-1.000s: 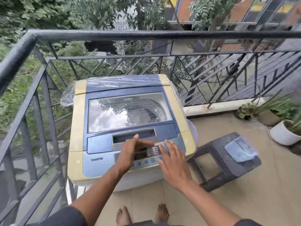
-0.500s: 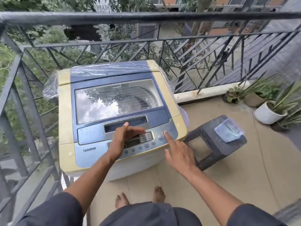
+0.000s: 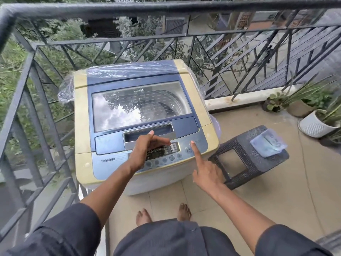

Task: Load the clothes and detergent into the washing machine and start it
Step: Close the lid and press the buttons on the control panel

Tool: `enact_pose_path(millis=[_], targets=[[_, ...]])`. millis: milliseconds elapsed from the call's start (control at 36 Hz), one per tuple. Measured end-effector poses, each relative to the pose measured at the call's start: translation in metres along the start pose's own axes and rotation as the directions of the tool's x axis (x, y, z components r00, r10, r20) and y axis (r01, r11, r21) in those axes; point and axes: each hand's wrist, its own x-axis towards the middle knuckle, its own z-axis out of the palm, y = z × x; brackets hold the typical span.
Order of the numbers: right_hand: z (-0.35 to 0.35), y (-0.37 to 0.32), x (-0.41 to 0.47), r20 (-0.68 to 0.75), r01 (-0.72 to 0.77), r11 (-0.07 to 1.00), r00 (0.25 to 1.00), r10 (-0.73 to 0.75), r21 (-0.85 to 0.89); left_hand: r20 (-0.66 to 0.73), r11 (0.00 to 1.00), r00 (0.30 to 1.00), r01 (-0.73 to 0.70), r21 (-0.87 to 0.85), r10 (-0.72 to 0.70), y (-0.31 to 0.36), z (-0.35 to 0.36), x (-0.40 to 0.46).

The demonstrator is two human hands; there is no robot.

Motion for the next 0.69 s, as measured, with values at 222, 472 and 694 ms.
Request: enact_pose_path(millis=[222, 472, 694], targets=[[-0.005, -0.003, 0.001, 0.037, -0.024, 0.998, 0.999, 0.027, -0.065, 0.002, 1.000, 1.000, -0.023, 0.018, 0.023, -0.001, 0.000, -0.003], [-0.009, -0.010, -0.004, 0.013, -0.035, 0.999, 0.999, 0.035, -0.019, 0.001, 0.998, 0.999, -0.049, 0.042, 0.049, -0.002, 0.001, -0.005], [-0.012, -0.009, -0.003, 0.032, -0.025, 1.000, 0.999, 0.025, -0.006, 0.000, 0.997, 0.998, -0.056, 0.049, 0.056, -0.002, 0.001, -0.007]])
